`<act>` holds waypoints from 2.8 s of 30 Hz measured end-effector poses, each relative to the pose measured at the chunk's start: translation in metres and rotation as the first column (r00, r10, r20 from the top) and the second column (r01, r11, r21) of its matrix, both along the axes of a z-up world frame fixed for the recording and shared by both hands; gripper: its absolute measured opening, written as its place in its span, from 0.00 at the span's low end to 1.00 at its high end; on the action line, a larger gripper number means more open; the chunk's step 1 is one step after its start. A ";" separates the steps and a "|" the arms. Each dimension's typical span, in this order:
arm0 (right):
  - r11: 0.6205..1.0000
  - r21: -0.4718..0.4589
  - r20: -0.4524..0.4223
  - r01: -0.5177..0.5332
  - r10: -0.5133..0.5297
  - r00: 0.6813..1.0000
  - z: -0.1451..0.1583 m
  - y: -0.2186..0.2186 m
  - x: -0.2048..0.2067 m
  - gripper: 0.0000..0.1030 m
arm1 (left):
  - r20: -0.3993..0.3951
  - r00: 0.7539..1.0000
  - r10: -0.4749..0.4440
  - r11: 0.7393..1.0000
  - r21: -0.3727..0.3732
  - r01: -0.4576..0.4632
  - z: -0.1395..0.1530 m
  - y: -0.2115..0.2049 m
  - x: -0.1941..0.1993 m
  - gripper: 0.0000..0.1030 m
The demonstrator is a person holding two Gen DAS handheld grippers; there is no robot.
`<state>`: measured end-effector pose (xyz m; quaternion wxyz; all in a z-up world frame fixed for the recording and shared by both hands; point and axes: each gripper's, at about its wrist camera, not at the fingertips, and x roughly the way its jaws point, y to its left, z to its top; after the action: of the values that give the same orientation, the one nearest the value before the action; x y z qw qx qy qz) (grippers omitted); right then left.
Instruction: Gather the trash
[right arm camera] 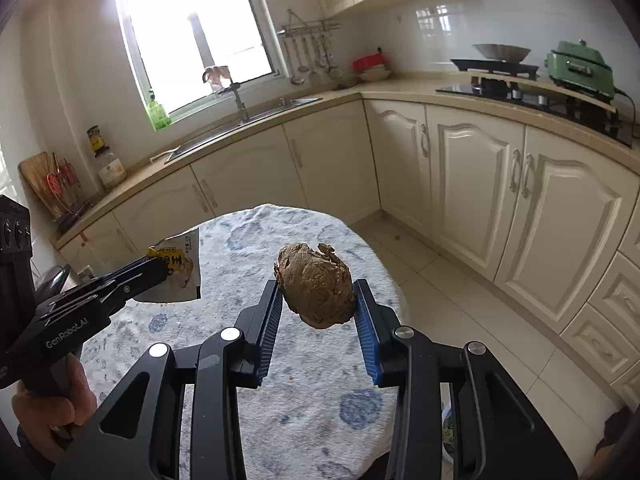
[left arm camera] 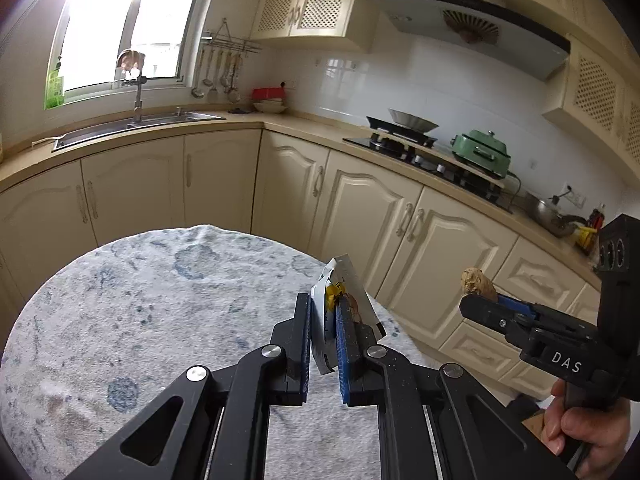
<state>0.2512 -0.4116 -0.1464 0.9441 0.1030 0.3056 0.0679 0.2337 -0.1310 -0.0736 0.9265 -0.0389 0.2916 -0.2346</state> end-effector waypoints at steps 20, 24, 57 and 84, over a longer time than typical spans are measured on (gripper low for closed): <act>0.936 0.031 -0.096 0.351 -0.346 0.933 -0.056 -0.184 -0.066 0.36 | -0.132 0.941 -0.313 0.947 0.038 0.320 -0.028 -0.196 0.020 0.07; 0.918 0.044 -0.154 0.395 -0.384 0.910 -0.084 -0.213 -0.070 0.36 | -0.203 0.910 -0.362 0.924 0.053 0.379 -0.053 -0.246 0.031 0.07; 0.791 0.165 -0.404 0.589 -0.490 0.772 -0.221 -0.323 -0.075 1.00 | -0.429 0.872 -0.237 0.863 0.320 0.392 -0.216 -0.475 0.151 0.96; 0.878 0.131 -0.153 0.461 -0.441 0.884 -0.059 -0.175 -0.072 1.00 | 0.036 0.992 -0.119 0.980 0.163 0.112 -0.047 -0.231 0.003 0.99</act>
<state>0.1793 -0.5867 -0.2052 0.9024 0.2524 0.3220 -0.1356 0.2368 -0.3623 -0.1206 0.9178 0.0582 0.2903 -0.2646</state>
